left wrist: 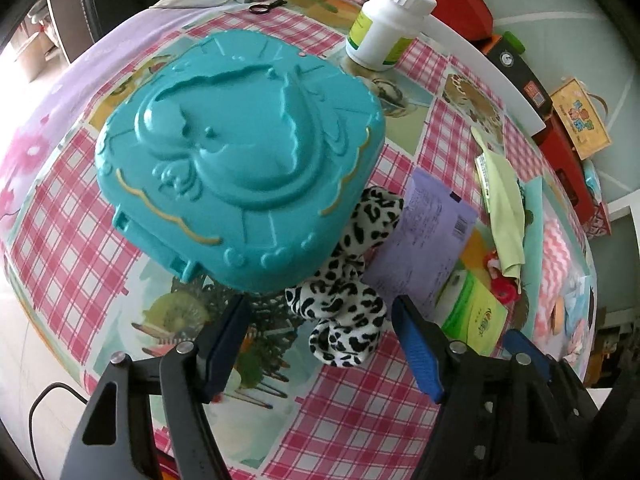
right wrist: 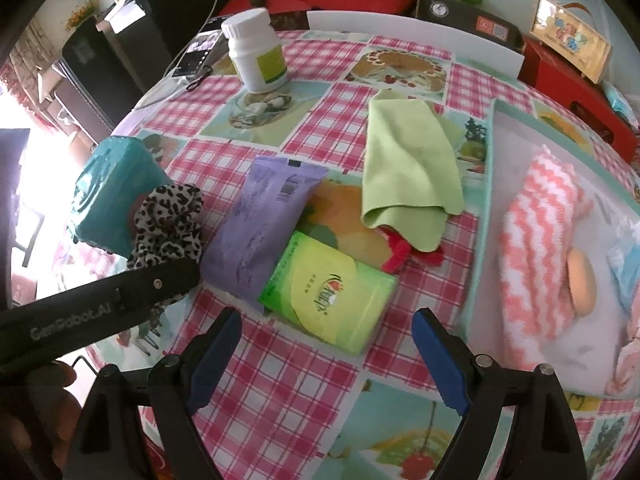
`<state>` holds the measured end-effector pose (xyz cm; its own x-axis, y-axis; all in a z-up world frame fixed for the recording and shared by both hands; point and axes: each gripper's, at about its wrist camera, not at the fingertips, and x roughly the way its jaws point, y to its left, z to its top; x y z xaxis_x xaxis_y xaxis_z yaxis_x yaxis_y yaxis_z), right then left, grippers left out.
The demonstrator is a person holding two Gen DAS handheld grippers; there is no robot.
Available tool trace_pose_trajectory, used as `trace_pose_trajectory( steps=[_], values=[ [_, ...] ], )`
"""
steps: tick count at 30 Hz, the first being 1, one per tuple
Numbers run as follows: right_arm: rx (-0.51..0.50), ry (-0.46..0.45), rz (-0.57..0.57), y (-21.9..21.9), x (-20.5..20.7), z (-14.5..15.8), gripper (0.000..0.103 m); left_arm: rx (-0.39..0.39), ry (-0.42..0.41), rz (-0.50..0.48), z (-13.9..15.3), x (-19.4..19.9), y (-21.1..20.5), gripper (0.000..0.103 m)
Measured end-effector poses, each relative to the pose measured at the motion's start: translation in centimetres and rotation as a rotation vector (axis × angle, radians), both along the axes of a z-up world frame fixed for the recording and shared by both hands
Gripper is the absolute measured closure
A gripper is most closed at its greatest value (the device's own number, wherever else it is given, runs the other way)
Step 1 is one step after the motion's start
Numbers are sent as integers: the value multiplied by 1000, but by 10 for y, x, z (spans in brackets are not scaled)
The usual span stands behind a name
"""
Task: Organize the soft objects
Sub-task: 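Close the left gripper on the leopard-print scrunchie while the right gripper closes on the green tissue pack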
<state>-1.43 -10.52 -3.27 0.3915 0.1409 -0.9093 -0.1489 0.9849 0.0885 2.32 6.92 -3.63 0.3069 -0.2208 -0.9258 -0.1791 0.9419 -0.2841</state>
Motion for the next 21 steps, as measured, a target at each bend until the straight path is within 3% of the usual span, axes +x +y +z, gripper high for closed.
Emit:
trace_pose_trajectory(
  steps=[5,7,18,21],
  values=[
    [-27,11,10,7,4,-9,13,-15,2,-7,-2,2,-1,29],
    [-30,14,7,7,6,-12,13,-20,2,-5,-3,3,-1,38],
    [-26,7,-28,3,13,-19,13,-29,-9,4,-1,0,5,42],
    [-28,-1,-38,2,15,-19,13,-32,-9,3,-1,0,5,49]
  ],
)
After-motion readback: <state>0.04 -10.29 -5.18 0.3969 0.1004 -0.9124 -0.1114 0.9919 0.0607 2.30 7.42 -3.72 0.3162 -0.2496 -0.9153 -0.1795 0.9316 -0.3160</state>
